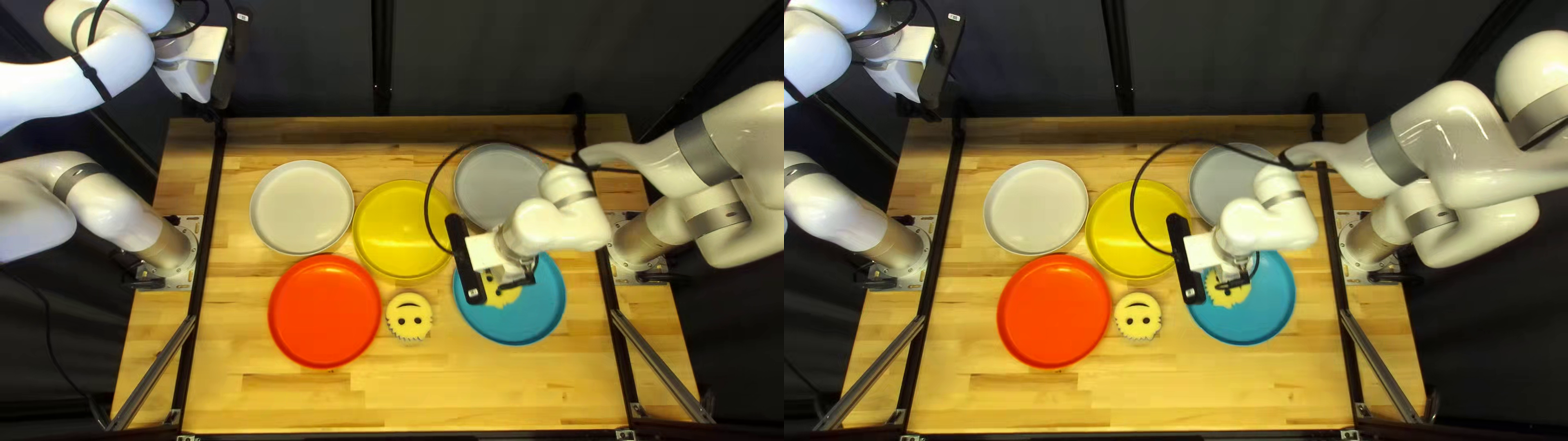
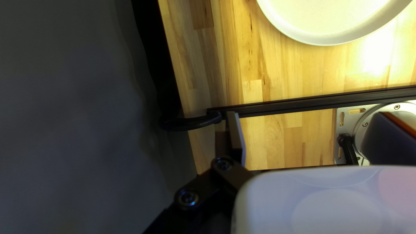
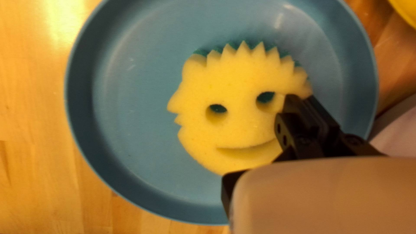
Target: Pick up sponge and scrub the plate
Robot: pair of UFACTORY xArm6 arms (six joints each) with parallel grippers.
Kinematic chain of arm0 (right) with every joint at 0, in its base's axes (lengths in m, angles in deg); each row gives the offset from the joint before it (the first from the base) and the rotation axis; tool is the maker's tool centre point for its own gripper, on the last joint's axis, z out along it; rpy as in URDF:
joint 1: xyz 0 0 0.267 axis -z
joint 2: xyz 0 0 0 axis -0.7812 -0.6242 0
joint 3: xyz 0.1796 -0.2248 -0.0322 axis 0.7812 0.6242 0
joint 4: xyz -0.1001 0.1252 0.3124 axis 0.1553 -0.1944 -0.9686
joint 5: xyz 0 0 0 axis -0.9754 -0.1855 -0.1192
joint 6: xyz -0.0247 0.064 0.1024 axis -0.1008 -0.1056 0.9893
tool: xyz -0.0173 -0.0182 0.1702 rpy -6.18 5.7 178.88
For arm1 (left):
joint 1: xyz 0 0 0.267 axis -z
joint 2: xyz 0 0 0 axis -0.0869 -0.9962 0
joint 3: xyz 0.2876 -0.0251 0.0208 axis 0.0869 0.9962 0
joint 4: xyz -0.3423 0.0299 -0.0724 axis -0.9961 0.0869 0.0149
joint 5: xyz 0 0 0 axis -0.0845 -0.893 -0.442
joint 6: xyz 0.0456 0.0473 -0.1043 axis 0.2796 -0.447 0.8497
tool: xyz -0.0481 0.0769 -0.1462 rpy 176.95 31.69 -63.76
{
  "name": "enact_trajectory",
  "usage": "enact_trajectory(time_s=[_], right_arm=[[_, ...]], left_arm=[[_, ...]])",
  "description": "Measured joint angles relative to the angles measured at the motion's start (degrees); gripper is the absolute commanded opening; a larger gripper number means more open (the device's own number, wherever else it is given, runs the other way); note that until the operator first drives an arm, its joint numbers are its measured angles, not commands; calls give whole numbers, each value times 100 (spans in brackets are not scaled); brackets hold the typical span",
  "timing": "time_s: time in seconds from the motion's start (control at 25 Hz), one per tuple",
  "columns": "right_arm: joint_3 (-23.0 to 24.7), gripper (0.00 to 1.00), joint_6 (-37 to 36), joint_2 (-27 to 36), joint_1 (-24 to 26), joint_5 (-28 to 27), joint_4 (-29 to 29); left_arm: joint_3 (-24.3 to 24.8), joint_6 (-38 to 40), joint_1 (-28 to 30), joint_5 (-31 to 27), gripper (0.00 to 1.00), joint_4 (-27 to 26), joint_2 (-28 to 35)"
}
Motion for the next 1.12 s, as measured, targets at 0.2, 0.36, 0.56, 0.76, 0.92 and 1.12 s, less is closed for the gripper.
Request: enact_trajectory(time_s=[0.2,0.36,0.56,0.76,0.92,1.12], right_arm=[[-5,0,14,-93,-6,42,103],[301,0,-411,134,571,180,132],[486,0,-972,308,1328,297,195],[537,0,-1014,420,1446,273,258],[547,0,-472,475,908,185,309],[491,0,425,473,10,25,428]], left_arm=[[0,0,0,0,100,0,0],[0,0,0,0,100,0,0],[0,0,0,0,100,0,0],[0,0,0,0,100,0,0],[0,0,0,0,100,0,0],[0,0,0,0,100,0,0]])
